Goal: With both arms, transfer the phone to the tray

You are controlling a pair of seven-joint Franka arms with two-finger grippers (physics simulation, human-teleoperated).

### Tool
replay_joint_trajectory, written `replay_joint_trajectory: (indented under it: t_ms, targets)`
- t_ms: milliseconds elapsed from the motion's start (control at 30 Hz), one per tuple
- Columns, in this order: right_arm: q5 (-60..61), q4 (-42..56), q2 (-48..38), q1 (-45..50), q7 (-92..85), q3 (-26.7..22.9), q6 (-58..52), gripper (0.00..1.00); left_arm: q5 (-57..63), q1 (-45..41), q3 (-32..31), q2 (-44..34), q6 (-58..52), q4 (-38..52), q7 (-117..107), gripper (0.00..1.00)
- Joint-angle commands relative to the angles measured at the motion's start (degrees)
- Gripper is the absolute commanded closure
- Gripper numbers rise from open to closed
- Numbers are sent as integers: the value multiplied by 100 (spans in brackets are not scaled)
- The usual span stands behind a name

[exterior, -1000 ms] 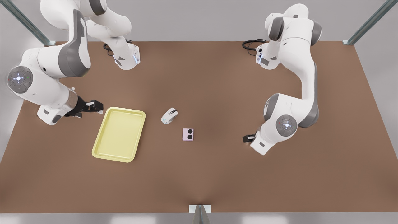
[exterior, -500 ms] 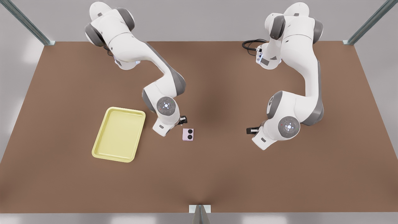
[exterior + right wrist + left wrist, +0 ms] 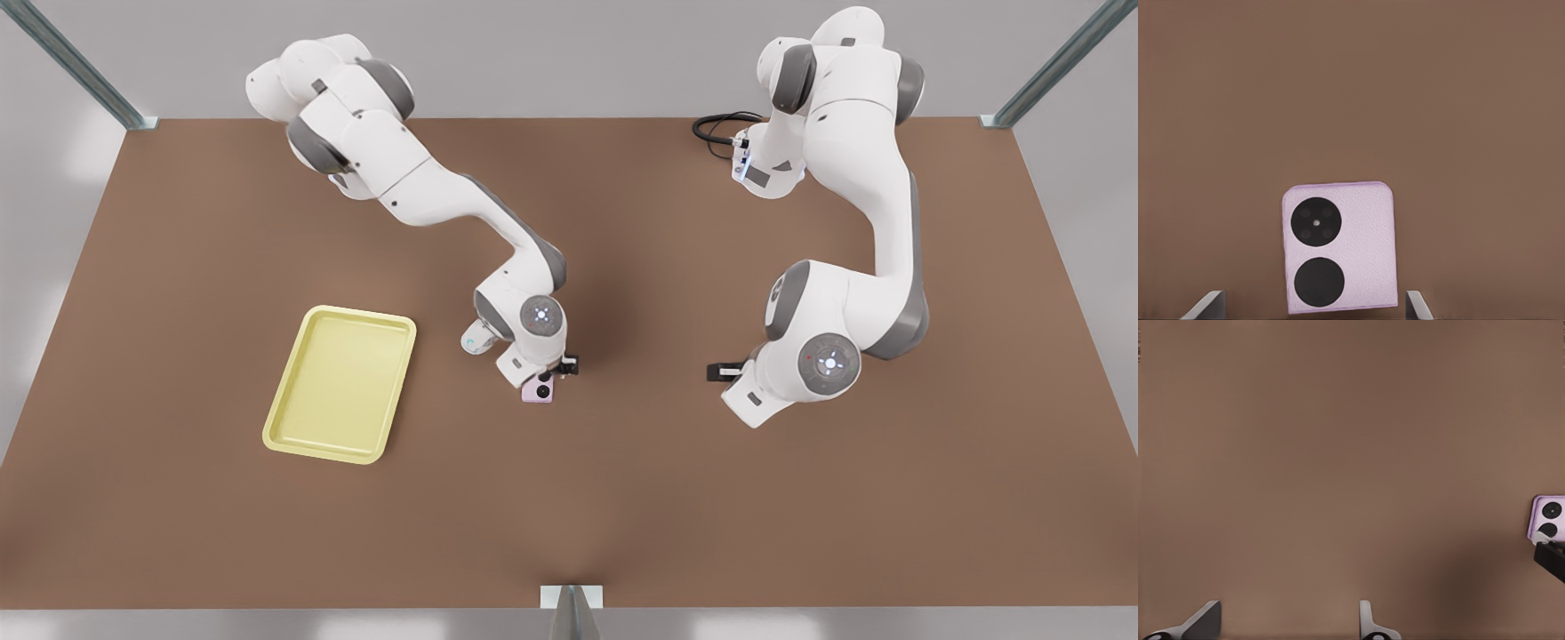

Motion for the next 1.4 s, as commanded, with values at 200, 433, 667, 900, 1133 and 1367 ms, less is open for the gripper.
replay_joint_trajectory:
  t_ms: [200, 433, 667, 900, 1133, 1367]
  targets:
    - [-30, -348, -87, -285, 1101, 29, 766, 0, -5, -1, 5, 12, 64, 3, 192, 0]
    - [-38, -348, 10, -285, 881, 99, 740, 0, 3, 8, 75, 21, 64, 3, 200, 0]
    - [-38, -436, 10, -276, 406, 91, 731, 0, -111, 8, 146, 47, 144, -6, 191, 0]
    - [-38, -445, 107, -294, 345, 99, 748, 0, -111, -1, 172, 56, 161, -6, 33, 0]
    - [-30, -349, 247, -294, 363, 99, 801, 0, -111, -1, 172, 65, 196, -6, 33, 0]
    - [-12, -173, 344, -312, 345, 99, 722, 0, -111, -1, 172, 65, 249, -76, 33, 0]
